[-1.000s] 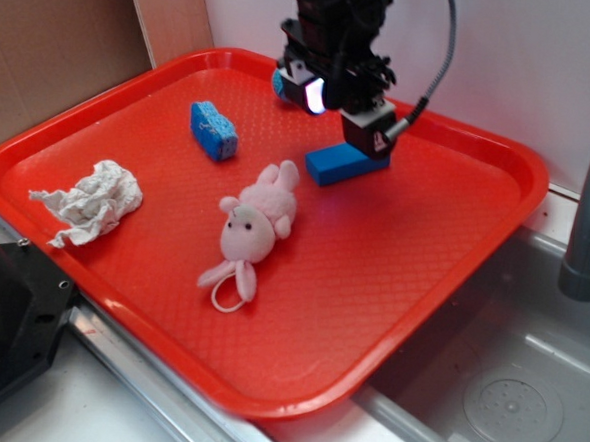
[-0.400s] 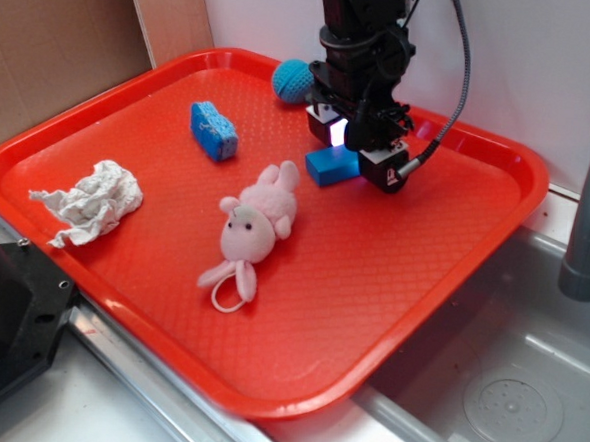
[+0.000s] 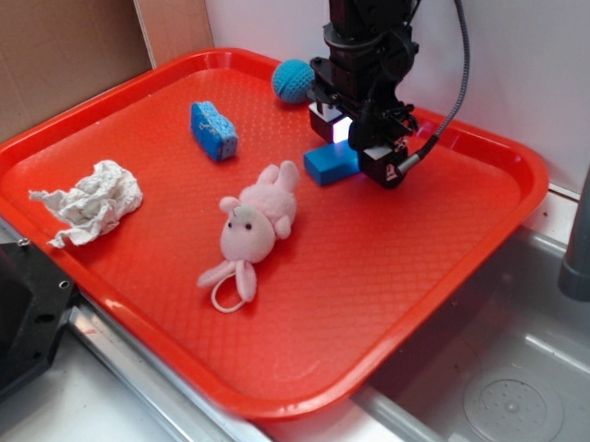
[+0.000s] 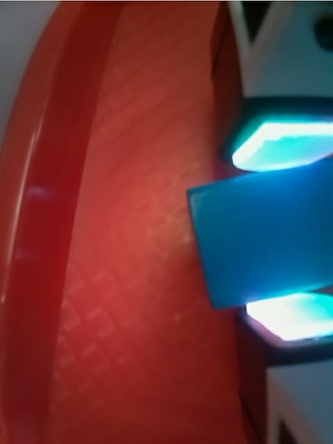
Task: Grab the blue block.
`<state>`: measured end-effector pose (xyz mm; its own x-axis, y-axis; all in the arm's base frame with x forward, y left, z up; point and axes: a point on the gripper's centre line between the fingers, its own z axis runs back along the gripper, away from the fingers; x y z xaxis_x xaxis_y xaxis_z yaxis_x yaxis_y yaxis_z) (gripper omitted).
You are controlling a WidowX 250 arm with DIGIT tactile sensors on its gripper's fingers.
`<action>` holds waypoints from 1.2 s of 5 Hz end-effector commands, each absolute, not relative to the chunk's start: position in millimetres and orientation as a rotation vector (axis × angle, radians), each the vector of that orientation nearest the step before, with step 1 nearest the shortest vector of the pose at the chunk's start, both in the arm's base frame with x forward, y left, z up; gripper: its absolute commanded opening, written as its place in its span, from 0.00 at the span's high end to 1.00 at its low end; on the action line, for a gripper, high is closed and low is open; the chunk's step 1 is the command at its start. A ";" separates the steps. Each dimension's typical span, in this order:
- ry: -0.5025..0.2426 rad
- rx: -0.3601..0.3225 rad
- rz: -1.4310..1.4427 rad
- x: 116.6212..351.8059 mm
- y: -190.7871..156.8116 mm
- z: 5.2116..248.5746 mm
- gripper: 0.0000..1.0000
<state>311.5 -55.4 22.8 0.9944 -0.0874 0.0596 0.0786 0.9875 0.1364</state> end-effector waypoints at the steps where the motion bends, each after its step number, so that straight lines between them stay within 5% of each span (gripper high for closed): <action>1: -0.094 0.156 0.099 302.9 -31.9 103.0 1.00; 3: -0.060 0.106 0.271 237.3 -5.9 168.3 1.00; 4: -0.039 0.059 0.267 208.3 0.9 175.3 1.00; 6: -0.080 0.111 0.231 175.5 -10.1 169.6 1.00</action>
